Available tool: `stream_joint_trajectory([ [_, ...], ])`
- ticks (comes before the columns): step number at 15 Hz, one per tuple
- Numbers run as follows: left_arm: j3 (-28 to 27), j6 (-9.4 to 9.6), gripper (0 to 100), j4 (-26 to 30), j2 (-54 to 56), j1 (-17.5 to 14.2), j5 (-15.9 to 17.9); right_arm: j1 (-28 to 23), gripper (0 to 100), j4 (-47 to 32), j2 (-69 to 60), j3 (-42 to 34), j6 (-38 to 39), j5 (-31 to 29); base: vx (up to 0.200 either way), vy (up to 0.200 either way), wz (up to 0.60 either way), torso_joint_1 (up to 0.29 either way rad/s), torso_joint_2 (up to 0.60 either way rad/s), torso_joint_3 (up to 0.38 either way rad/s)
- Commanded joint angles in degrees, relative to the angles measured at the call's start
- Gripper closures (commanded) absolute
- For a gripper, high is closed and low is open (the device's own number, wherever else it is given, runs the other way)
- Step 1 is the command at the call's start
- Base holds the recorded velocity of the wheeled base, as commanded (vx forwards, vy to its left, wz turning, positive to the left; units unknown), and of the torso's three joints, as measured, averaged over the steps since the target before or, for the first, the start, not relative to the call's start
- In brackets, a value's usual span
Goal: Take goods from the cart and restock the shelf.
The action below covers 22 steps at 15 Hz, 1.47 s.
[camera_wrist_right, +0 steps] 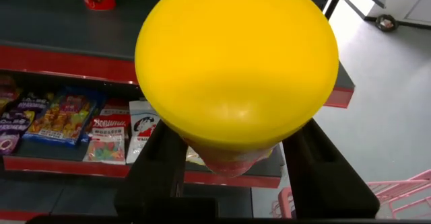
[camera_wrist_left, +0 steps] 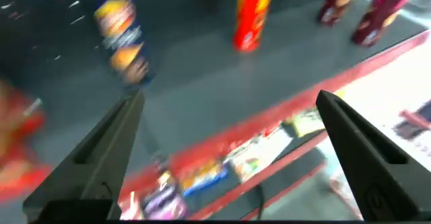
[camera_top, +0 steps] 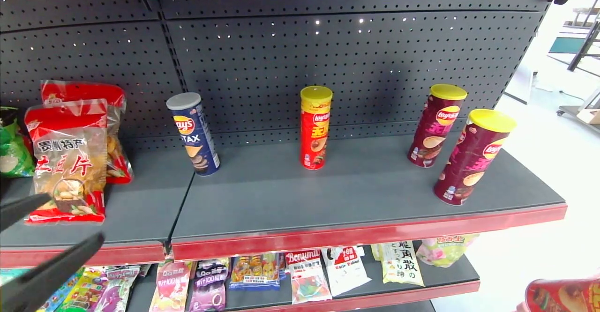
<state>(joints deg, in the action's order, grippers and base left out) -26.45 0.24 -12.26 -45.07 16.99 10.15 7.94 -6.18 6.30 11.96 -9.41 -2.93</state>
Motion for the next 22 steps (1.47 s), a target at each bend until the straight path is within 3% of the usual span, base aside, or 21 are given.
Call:
stream_joint_trajectory([
  [1, -21.62, -1.21, 0, -19.46, -47.13, 7.18, 11.38, -0.29, 100, 0.03, -0.59, -1.32, 0.01, -0.15, 0.0, 0.0, 0.0, 0.0, 0.0, 0.0],
  [2, -22.94, -1.3, 0, -19.29, -48.27, 7.62, 11.47, -0.38, 100, 0.12, -0.59, -1.32, 0.01, -0.15, 0.0, 0.0, 0.0, 0.0, 0.0, 0.0],
  [3, -33.93, -1.39, 0, -18.06, -57.5, 9.99, 11.91, -0.38, 100, 0.12, -0.59, -1.24, 0.27, -0.15, 0.0, 0.0, 0.0, 0.0, 0.0, 0.0],
  [4, -37.62, -1.3, 0, -17.18, -60.49, 10.43, 12.08, -0.38, 100, 0.12, -0.59, -1.24, 0.36, -0.15, 0.0, 0.0, 0.0, 0.0, 0.0, 0.0],
  [5, -45.18, -1.39, 0, -15.6, -66.2, 11.75, 12.96, -0.38, 100, 0.2, -0.59, -0.97, 0.53, -0.33, 0.0, 0.0, 0.0, 0.0, 0.0, 0.0],
  [6, -45.53, -1.39, 0, -15.51, -66.55, 11.83, 13.05, -0.29, 100, 0.2, -0.59, -0.97, 0.53, -0.33, 0.0, 0.0, 0.0, 0.0, 0.0, 0.0],
  [7, -53.7, -1.47, 0, -14.46, -73.14, 13.68, 13.58, -0.38, 100, 0.29, -0.59, -0.97, 1.15, -0.33, 0.0, 0.0, 0.0, 0.0, 0.0, 0.0],
  [10, -55.37, -1.21, 0, -10.59, -75.78, 14.3, 14.54, -0.38, 100, 0.2, -0.59, -1.41, 1.85, -0.33, 0.0, 0.0, 0.0, 0.0, 0.0, 0.0],
  [12, -55.37, 0.64, 0, -10.94, -77.28, 13.77, 14.63, -0.38, 100, 0.2, -0.59, -1.76, 1.94, -0.41, 0.0, 0.0, 0.0, 0.0, 0.0, 0.0],
  [15, -55.81, 1.16, 0, -11.12, -78.24, 12.98, 14.37, -0.38, 100, 0.12, -0.59, -2.12, 2.12, -0.41, 0.0, 0.0, 0.0, 0.0, 0.0, 0.0],
  [17, -55.64, 2.48, 0, -12.26, -78.59, 12.27, 13.66, -0.38, 100, 0.12, -0.59, -2.12, 2.2, -0.5, 0.0, 0.0, 0.0, 0.0, 0.0, 0.0],
  [22, -58.71, 2.66, 0, -13.49, -80.61, 11.75, 10.76, -0.38, 100, 0.03, -0.59, -2.2, 3.17, -0.5, 0.0, 0.0, 0.0, 0.0, 0.0, 0.0],
])
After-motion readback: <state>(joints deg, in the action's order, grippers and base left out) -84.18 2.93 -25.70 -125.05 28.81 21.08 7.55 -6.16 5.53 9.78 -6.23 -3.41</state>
